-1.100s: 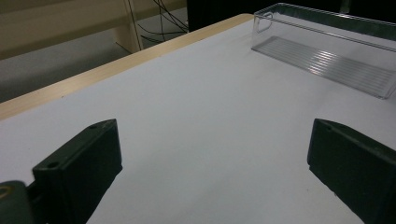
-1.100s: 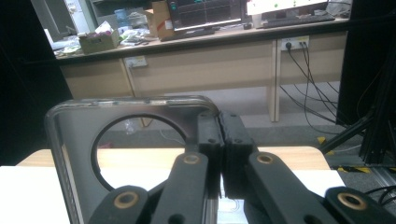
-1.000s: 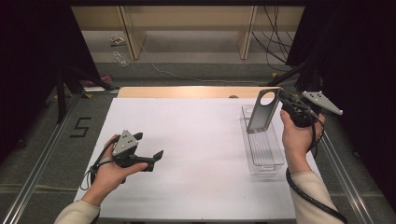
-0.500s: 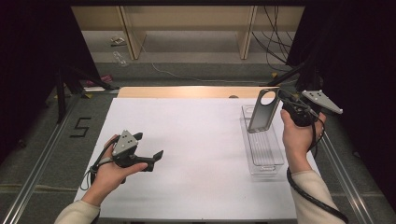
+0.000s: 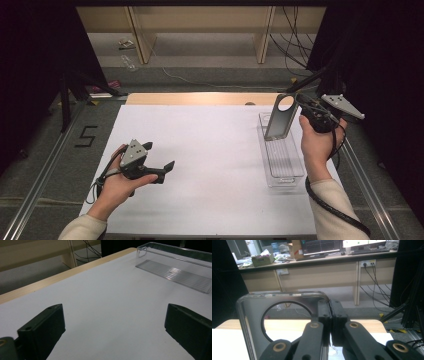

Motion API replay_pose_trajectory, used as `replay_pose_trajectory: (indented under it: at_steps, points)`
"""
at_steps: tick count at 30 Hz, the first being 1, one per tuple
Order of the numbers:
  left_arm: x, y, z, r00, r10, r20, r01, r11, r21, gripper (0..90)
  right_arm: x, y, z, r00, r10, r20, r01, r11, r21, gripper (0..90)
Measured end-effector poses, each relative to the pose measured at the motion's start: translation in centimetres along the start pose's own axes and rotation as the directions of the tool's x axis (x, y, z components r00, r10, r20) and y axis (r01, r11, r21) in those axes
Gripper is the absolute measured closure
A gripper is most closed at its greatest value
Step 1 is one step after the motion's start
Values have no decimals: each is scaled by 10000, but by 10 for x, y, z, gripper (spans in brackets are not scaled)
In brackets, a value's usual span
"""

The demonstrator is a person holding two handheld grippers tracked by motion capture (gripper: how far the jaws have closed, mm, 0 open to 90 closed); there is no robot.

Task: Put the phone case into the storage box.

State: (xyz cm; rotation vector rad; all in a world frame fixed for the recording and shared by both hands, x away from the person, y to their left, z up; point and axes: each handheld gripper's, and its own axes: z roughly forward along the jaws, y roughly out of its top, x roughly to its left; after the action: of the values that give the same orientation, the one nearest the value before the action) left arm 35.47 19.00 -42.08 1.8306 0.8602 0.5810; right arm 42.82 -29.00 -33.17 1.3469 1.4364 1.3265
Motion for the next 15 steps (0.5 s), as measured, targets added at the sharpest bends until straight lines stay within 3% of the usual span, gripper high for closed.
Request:
replay_pose_trajectory:
  at_steps: [15]
  points:
    - [0,0,0,10000,-28,-4,28,10000,-34,25,-1,3,5,9998,-145,96,144,9998,130,889]
